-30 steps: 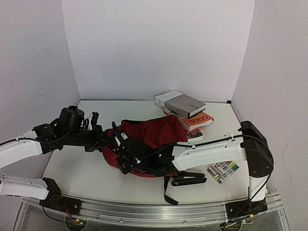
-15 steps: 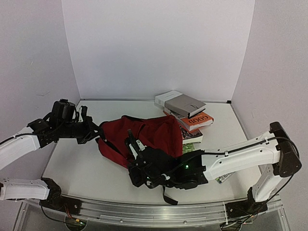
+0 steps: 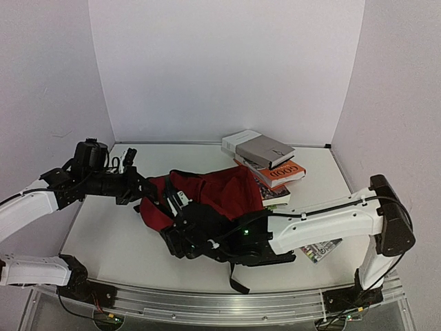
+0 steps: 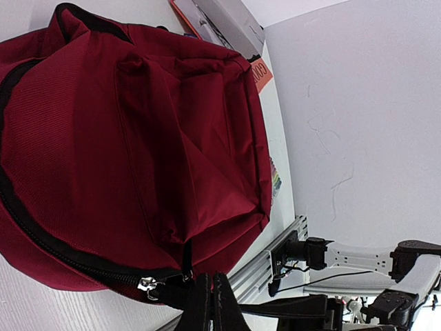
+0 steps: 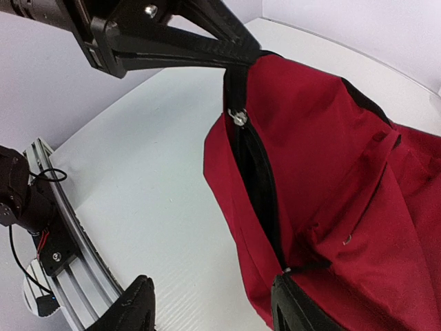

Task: Pack the student bag
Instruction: Unzip the student bag at the center of the board.

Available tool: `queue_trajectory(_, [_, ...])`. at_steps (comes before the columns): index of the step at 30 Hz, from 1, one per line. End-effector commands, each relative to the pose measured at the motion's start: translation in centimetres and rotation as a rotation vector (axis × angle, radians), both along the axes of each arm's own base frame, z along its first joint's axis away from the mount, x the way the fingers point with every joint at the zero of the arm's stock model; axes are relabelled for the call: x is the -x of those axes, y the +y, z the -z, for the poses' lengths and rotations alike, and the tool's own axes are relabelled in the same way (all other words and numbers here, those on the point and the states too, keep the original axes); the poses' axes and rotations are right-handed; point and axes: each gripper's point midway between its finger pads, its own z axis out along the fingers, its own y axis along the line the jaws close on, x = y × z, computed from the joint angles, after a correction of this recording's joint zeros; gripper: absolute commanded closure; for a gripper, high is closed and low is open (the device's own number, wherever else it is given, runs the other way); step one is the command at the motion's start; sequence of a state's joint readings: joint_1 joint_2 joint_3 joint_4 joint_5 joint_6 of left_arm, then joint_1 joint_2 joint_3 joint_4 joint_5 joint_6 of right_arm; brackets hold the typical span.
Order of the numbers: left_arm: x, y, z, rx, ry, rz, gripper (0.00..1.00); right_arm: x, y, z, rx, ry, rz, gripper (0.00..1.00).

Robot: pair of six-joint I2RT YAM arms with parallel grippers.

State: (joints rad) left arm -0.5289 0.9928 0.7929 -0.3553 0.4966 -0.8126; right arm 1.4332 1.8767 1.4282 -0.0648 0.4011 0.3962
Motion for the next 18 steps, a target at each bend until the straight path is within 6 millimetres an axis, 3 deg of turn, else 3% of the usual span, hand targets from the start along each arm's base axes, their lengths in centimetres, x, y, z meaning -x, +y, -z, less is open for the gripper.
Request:
queue_trajectory(1, [0.5, -1.0, -5.9, 0.107, -0.161, 0.084, 1.0, -2.8, 1.7, 0.0, 0.041, -0.081, 0.016, 0.38])
queue_trajectory(6, [0.7, -1.0, -5.8, 0.111, -0.15, 0.079, 1.0, -5.3, 2.3, 0.0, 0.094, -0.16, 0.071, 0.36])
queue_trajectory(10, [0.7, -0.8, -5.7, 0.109, -0.141, 0.07, 1.0, -6.5, 2.8, 1.2, 0.13, -0.173, 0.064, 0.39])
queue_trajectory(14, [0.9, -0.5, -5.8, 0.107, -0.141, 0.06, 1.0, -6.4, 3.6, 2.3, 0.161, -0.179, 0.017, 0.72])
queue_trajectory(17, [0.7, -0.2, -5.3, 0.085, -0.123, 0.035, 1.0, -6.3, 3.8, 2.1, 0.161, -0.183, 0.0, 0.98])
queue_trajectory(18, [0.5, 0.0, -4.9, 0.067, -0.108, 0.02, 1.0, -6.3, 3.7, 1.8, 0.159, -0.186, -0.002, 1.0])
